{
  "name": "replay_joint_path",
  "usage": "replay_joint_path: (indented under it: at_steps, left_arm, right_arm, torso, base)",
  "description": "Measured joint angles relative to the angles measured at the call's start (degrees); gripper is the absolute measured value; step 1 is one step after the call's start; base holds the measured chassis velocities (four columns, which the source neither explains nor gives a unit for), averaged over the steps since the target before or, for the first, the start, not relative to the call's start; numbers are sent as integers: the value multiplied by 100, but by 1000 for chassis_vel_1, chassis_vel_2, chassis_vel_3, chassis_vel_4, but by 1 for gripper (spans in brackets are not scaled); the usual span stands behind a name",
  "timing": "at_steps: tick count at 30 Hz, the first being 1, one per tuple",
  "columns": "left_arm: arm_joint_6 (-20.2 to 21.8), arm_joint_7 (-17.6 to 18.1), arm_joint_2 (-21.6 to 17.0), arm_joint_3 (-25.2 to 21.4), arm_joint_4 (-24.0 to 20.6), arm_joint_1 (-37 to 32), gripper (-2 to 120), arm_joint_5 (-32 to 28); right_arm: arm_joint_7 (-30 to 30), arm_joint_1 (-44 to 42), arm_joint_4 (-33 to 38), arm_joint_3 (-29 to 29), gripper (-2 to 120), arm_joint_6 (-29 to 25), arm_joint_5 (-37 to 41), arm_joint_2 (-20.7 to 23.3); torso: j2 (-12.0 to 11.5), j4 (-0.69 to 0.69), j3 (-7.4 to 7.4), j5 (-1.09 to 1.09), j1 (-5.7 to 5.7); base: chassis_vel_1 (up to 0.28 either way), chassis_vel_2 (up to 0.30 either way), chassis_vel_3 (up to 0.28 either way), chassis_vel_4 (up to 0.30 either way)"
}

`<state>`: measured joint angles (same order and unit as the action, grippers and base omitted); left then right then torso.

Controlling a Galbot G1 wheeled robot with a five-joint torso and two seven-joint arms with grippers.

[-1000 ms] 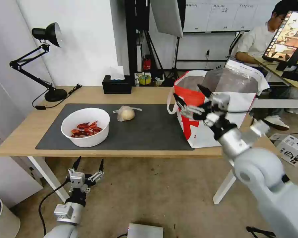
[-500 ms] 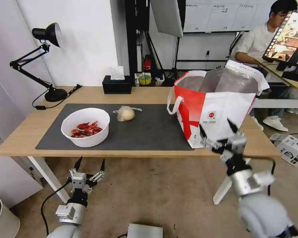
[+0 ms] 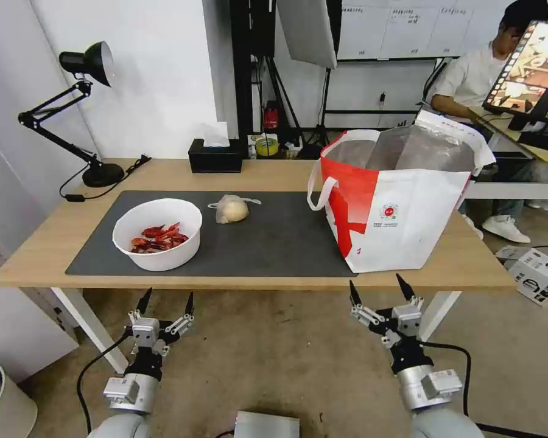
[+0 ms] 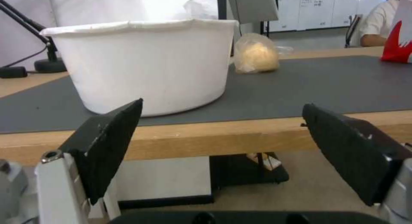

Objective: Pick up the trash from the table and place it into the takeout bag.

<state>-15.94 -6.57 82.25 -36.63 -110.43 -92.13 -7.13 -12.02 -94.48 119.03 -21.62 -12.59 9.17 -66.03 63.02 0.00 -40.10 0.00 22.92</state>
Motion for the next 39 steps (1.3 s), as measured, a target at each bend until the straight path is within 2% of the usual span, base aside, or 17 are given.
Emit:
replay_joint_path:
  at_steps: [21,29,30,32,37,39]
  left_arm:
    - [-6,-3,22,-5,30,-8,100,9]
    - [-14,-3,44,-44,30,-31,100,11]
    - [-14,-3,44,-44,30,-31,100,11]
    - [-16,-3,43,-56,30,-43,100,11]
    - [-18,-3,38,-78,25,-55,100,10]
    - [-19,-3,33,-117,-1,-70,100,9]
  right_arm:
    - [-101,147,-168,348,100,8,160,-28]
    - [-84,1132,88,762,100,658,873,296]
    - [-84,1132,88,762,100,658,873,296]
    - [-43,1673,51,979,100,993,1342,496]
    - [-28,2284,-138,1284,100,1243,1851,673]
    - [-97,3164,-462,1749,100,1522,2344,765]
  torso:
    - [0,-1,0,0,0]
    - [0,0,0,0,0]
    - [0,0,0,0,0]
    - [0,0,-1,0,0]
    - [0,0,-1,0,0]
    - [0,0,-1,0,0]
  base:
    - [0,0,0,0]
    - [0,0,0,0]
    - [0,0,0,0]
    - [0,0,0,0]
    - [0,0,0,0]
    - [0,0,0,0]
